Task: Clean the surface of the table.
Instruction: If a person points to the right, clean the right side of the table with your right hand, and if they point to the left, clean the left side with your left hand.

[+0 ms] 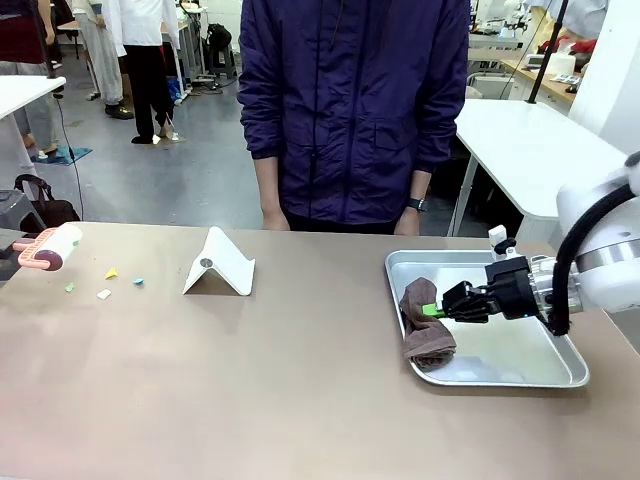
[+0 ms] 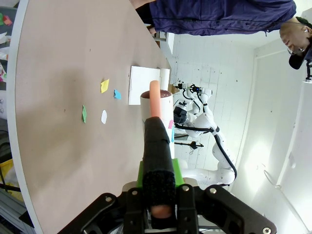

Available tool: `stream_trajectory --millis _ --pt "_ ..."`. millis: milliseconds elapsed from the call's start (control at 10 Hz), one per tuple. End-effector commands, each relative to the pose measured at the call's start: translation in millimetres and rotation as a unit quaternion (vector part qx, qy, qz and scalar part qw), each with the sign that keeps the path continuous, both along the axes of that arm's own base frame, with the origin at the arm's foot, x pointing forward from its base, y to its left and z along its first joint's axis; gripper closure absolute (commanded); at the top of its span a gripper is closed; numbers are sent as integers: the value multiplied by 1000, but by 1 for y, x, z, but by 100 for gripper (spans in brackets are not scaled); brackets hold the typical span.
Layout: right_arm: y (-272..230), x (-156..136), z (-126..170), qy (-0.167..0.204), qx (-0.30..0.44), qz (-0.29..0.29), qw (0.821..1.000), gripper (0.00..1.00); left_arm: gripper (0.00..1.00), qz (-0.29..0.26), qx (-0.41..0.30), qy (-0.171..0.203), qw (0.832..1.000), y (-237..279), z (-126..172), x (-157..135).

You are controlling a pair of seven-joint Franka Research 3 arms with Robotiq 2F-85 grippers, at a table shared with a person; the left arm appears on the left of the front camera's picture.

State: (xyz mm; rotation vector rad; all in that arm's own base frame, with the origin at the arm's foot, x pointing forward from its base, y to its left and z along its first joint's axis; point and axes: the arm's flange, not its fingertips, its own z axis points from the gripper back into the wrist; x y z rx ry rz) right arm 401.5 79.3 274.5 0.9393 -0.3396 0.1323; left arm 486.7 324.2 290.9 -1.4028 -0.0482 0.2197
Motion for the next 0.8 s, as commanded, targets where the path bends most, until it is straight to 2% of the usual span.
stream_trajectory --millis 0,300,700 --pt "17 -15 -11 -44 -35 -11 998 94 100 -8 3 -8 1000 -1 3 -3" --pt "29 -15 -18 -98 -98 1 990 94 100 -8 3 -8 1000 -1 3 -3" --pt "38 -14 -28 -136 -163 34 977 94 100 -8 3 -8 1000 -1 3 -3"
